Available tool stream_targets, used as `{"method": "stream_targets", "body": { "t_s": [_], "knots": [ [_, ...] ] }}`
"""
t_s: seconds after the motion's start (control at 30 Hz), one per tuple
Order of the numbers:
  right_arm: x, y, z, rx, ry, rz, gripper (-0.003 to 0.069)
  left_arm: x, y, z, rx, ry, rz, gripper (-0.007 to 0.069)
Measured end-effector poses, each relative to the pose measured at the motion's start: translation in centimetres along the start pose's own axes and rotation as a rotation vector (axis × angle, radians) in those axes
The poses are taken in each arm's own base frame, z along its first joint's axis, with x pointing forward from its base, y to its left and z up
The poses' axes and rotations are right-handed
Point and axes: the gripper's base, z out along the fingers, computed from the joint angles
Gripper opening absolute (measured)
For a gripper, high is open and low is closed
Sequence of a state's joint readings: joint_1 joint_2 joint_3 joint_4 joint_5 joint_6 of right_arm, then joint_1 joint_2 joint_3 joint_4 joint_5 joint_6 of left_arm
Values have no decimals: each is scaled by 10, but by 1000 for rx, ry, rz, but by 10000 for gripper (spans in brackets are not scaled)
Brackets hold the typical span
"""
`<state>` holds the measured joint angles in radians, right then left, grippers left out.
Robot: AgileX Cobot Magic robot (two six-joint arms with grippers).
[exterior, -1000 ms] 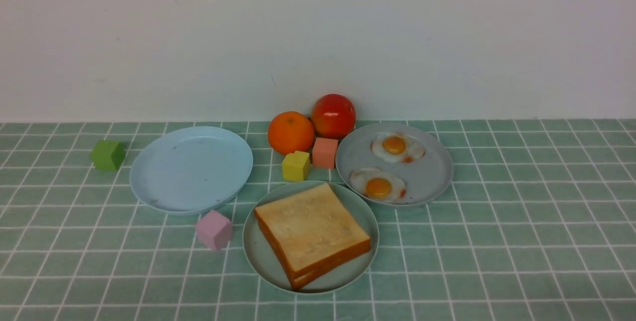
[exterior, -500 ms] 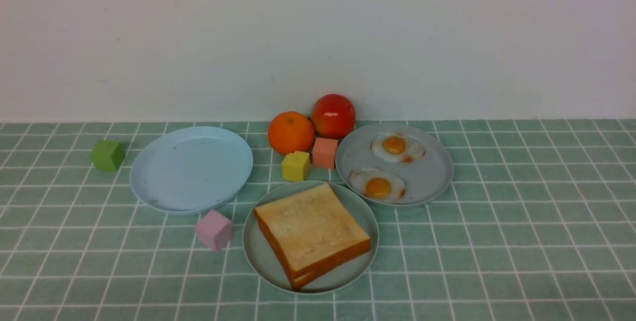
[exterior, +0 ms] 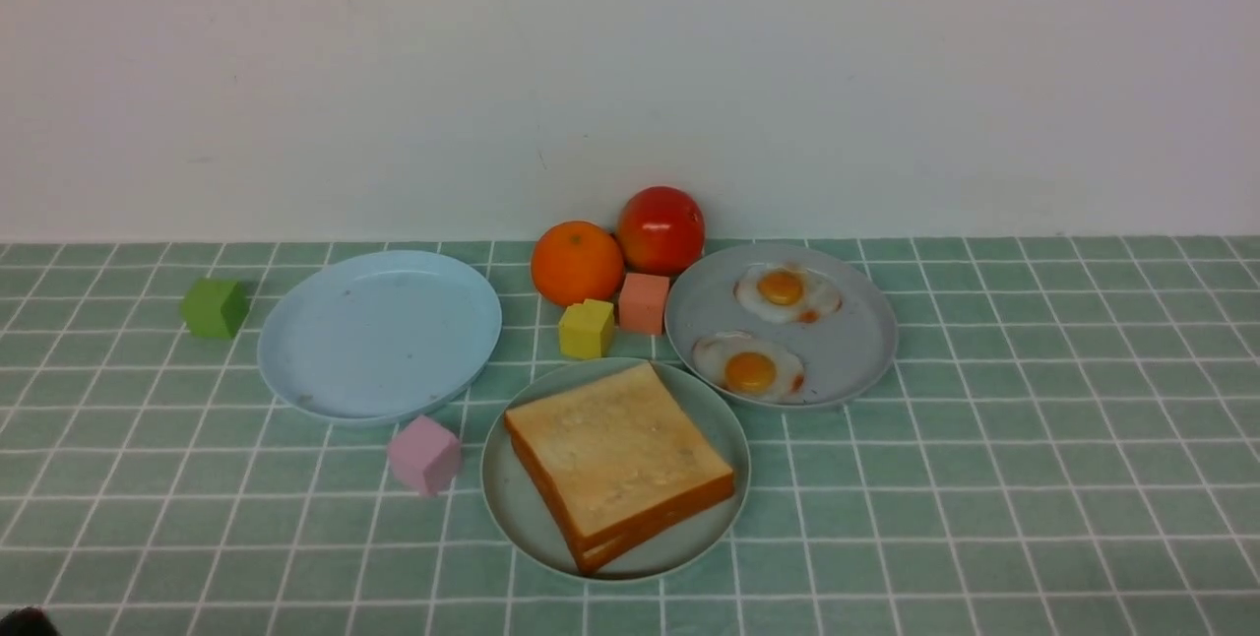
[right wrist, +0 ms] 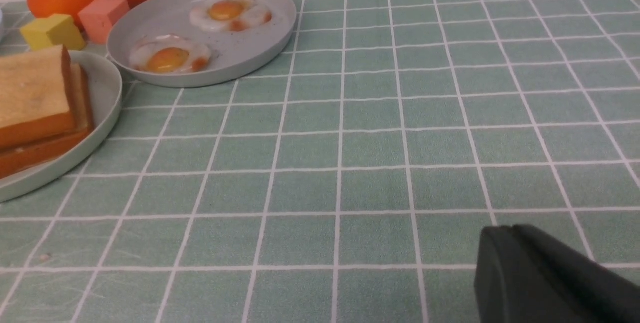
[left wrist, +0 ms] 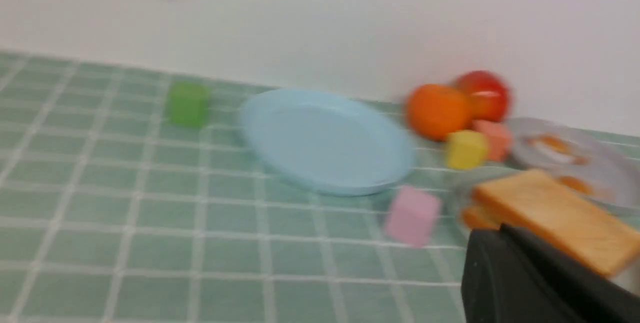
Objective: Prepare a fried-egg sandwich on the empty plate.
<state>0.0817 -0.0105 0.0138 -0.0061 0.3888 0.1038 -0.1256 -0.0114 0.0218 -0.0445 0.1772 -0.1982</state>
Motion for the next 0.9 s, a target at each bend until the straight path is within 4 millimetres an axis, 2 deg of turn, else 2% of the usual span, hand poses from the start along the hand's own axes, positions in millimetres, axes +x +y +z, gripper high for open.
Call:
{"method": "stream_targets", "body": {
  "t_s": [0.17,0.9],
  "knots": [
    [0,0,0,0,0,0,8,19,7,-1,-88,185,15,-13],
    [0,0,0,0,-1,0,25,19,7,-1,-88,185,16,-13]
  ]
}}
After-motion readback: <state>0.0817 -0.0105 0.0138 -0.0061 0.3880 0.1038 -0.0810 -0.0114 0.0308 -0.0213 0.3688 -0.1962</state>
